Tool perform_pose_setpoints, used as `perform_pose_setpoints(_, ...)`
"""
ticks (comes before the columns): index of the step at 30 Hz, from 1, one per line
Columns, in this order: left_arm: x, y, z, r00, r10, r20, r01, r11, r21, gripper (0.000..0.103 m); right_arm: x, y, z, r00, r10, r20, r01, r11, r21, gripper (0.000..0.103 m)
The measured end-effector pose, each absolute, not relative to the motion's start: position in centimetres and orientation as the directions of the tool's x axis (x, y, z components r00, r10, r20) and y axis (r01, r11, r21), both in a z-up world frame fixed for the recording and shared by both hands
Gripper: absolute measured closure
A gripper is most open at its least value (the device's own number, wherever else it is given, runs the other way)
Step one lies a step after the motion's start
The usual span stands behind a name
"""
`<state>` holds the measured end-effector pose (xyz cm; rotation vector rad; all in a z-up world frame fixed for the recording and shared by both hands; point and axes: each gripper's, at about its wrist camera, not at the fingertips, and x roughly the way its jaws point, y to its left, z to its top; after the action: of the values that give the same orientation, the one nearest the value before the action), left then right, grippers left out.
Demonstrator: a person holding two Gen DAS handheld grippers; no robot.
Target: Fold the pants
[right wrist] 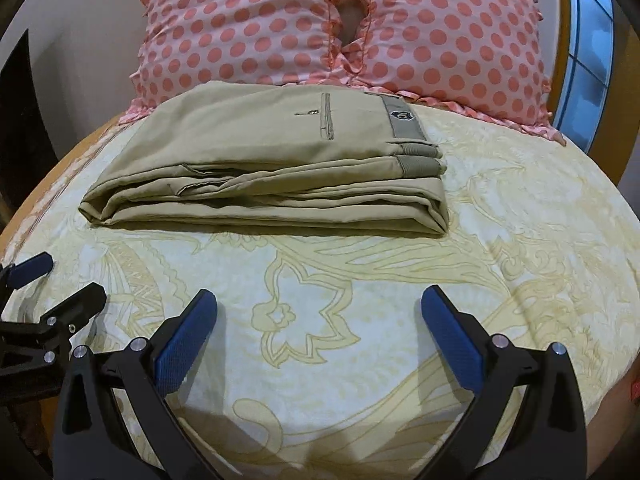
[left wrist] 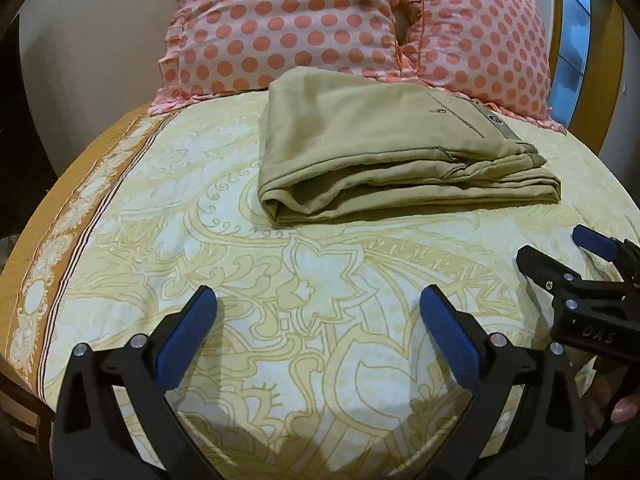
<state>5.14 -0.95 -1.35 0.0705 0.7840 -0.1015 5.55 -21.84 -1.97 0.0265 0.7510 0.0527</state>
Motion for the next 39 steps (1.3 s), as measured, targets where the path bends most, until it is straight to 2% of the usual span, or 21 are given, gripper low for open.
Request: perform_pose_setpoints(39,5.25,-0.86,-1.4,0.718,-0.056,-0.694,0.101,0.995,0.024,0.002,5.54,-22.15,-2.09,0.737,0.058,-0.673,-0.04,0.998,0.042,0.001)
